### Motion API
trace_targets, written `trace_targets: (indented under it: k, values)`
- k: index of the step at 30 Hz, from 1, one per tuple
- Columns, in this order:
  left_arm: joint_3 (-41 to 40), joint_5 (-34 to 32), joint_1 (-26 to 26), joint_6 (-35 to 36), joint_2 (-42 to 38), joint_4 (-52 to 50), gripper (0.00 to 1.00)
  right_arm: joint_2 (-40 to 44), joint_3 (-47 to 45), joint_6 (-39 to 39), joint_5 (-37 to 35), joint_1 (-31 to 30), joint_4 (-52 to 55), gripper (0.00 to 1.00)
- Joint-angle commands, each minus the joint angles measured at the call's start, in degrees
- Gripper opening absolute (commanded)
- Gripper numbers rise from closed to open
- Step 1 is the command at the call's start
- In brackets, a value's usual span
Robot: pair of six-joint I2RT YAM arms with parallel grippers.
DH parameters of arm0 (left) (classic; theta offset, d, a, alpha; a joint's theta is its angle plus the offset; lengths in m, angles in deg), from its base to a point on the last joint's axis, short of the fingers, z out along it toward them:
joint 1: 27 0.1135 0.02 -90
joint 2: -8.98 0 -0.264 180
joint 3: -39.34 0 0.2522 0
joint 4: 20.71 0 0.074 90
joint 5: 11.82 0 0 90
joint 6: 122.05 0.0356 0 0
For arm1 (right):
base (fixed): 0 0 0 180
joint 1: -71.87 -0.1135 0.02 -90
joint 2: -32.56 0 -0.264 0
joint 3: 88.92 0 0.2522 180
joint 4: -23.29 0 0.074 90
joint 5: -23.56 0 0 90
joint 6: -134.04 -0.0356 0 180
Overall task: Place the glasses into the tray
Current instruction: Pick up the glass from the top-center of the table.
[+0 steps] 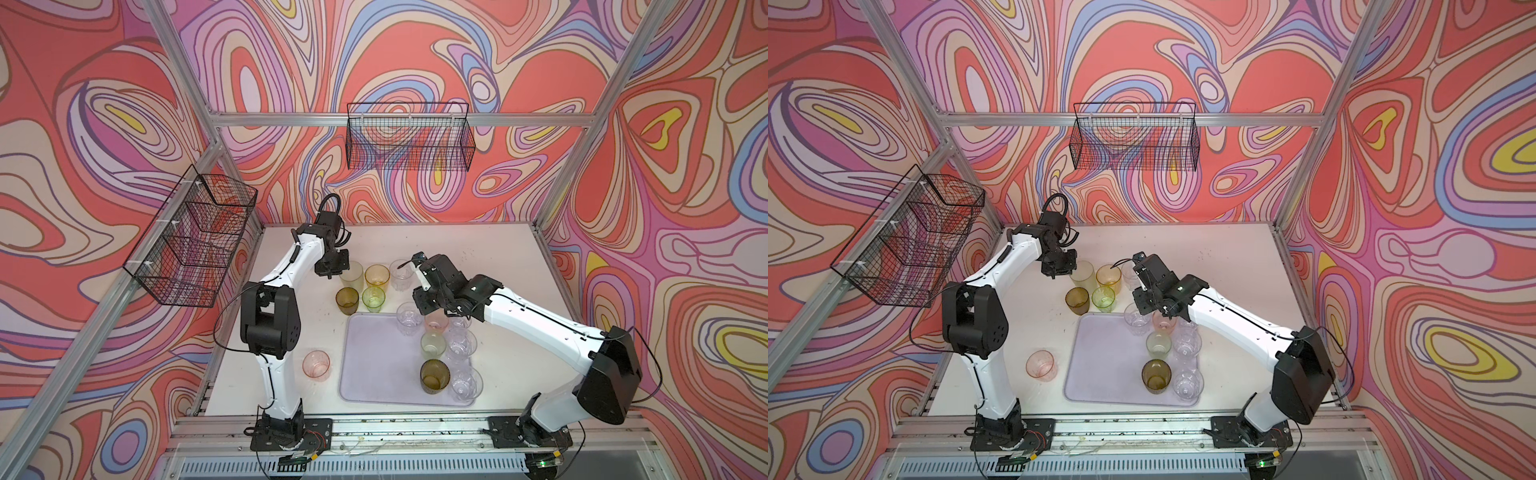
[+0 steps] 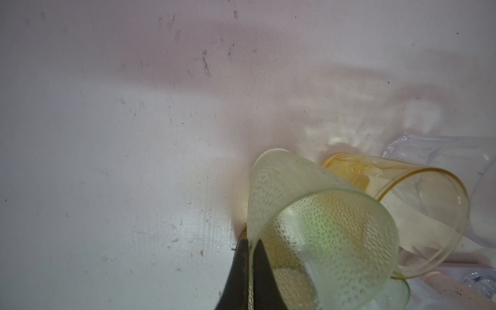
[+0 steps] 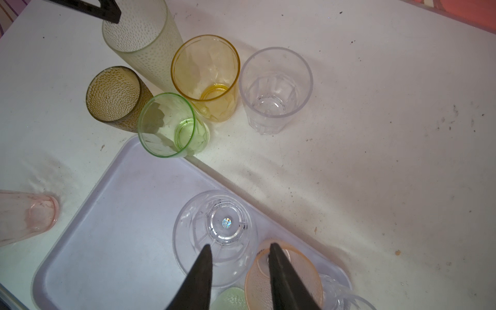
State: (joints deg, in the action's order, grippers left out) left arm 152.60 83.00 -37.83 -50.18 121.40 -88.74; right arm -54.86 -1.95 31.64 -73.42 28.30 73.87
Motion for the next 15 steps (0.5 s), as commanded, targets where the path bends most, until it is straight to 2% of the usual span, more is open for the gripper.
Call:
trace_targets:
  k: [1,15]
  values:
    - [2.64,-1.16,-0.15,-0.88,0.93,-1.63,0.00,1.22,-0.44,-0.43,-0.07,0.24,-0.13,0.36]
    - [5.82,-2.43,-0.16,0.63,-1.06,-4.91,0.00,1.92,-0.30,-0.47,-0.99,0.24,-0.61,0.36]
